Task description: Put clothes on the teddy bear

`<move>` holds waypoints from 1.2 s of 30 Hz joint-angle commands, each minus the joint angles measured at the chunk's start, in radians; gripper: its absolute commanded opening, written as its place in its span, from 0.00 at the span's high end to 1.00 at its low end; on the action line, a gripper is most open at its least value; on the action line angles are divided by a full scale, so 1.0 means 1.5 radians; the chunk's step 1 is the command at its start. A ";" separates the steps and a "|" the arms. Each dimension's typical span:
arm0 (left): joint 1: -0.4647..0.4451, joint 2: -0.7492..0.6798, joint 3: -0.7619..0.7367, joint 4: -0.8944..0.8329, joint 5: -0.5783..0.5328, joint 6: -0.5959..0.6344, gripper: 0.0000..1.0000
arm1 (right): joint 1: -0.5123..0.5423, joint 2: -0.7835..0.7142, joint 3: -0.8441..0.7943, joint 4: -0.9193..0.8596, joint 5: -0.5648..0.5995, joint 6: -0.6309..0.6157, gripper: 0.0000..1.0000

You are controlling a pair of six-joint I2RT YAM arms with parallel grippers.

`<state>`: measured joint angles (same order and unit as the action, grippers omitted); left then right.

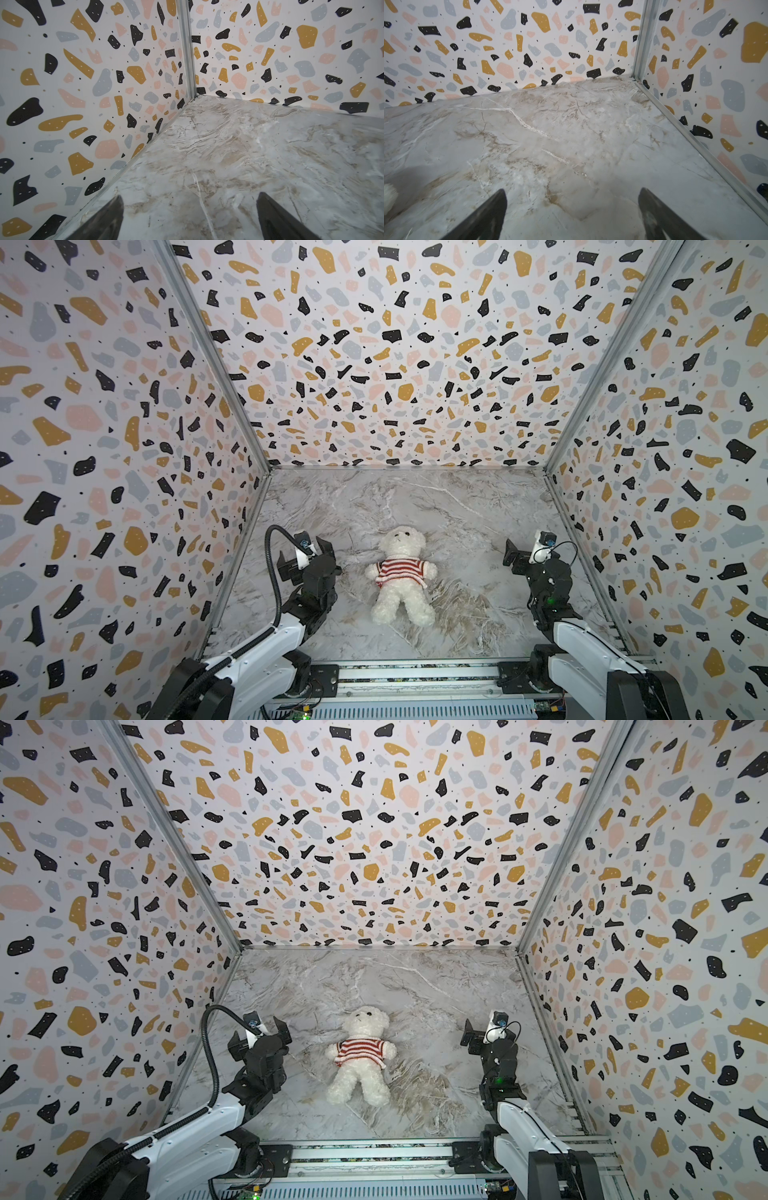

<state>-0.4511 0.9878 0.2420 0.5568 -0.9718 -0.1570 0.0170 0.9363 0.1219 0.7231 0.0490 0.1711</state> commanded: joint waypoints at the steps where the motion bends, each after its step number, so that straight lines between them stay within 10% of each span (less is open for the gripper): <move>1: 0.011 0.015 -0.015 0.136 -0.025 0.049 0.00 | -0.014 0.008 -0.003 0.083 -0.020 -0.010 0.01; 36: 0.144 0.249 -0.038 0.397 0.123 0.067 0.00 | -0.040 0.286 0.045 0.292 -0.058 -0.042 0.01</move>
<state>-0.2554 1.3651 0.1802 1.1011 -0.8257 -0.0288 -0.0395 1.3441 0.1635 1.1019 -0.0307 0.1268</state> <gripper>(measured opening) 0.999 0.993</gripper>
